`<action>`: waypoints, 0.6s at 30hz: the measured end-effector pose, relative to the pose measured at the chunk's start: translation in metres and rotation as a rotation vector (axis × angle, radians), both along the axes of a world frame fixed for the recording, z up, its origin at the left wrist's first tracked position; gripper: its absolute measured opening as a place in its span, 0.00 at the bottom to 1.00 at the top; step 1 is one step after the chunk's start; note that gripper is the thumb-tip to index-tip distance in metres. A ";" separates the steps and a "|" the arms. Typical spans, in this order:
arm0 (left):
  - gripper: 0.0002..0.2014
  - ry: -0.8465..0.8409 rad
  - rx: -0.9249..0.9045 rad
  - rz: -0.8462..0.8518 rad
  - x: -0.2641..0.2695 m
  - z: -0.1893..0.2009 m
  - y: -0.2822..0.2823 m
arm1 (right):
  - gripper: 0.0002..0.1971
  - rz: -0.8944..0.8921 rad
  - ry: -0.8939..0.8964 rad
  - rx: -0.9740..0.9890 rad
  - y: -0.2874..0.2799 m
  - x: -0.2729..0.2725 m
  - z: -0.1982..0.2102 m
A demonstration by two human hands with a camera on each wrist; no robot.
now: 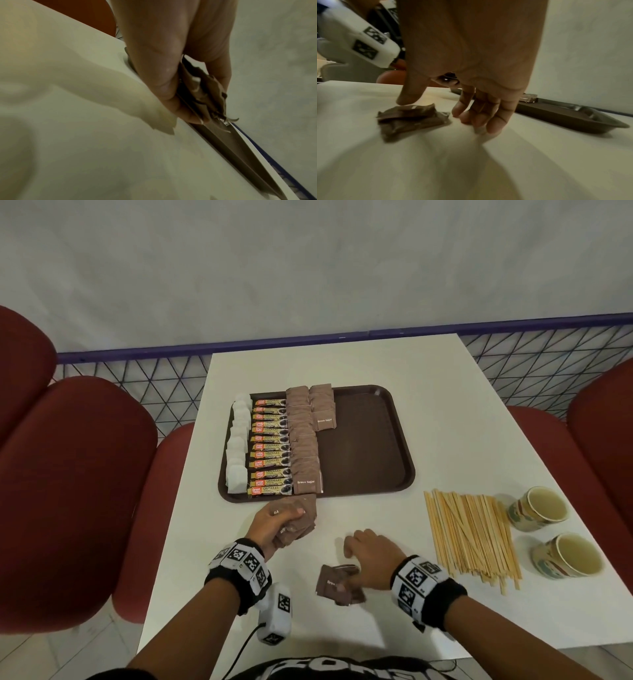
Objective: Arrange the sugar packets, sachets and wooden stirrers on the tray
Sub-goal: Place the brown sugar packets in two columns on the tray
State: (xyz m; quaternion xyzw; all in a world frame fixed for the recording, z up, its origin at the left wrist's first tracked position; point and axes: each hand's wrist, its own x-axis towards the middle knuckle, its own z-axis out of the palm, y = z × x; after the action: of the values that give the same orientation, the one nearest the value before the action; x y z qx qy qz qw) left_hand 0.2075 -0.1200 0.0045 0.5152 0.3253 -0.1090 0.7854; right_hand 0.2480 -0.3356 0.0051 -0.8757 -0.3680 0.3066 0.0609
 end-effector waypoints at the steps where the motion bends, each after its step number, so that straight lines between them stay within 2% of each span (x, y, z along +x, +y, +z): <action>1: 0.10 0.014 0.007 0.020 0.000 0.003 0.000 | 0.28 0.037 -0.036 -0.020 0.000 -0.005 -0.001; 3: 0.04 0.030 0.042 0.075 0.000 0.004 0.000 | 0.25 0.072 -0.073 -0.014 0.003 -0.010 -0.002; 8: 0.07 0.011 0.048 0.082 -0.002 0.002 0.000 | 0.13 -0.005 0.069 0.060 0.011 -0.011 -0.001; 12: 0.08 -0.055 -0.017 0.099 -0.006 0.008 -0.003 | 0.14 -0.142 0.190 0.143 0.013 -0.008 -0.005; 15: 0.09 -0.060 -0.053 0.088 -0.008 0.010 -0.003 | 0.14 -0.357 0.269 0.309 0.013 0.003 0.003; 18: 0.24 -0.009 -0.089 0.136 -0.009 0.006 0.000 | 0.11 -0.535 0.285 0.541 0.015 0.023 0.014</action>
State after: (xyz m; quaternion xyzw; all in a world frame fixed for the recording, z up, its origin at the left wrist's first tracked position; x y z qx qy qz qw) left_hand 0.1988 -0.1202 0.0110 0.4570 0.3507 -0.0676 0.8146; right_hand 0.2714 -0.3204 0.0196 -0.8417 -0.1823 0.2903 0.4172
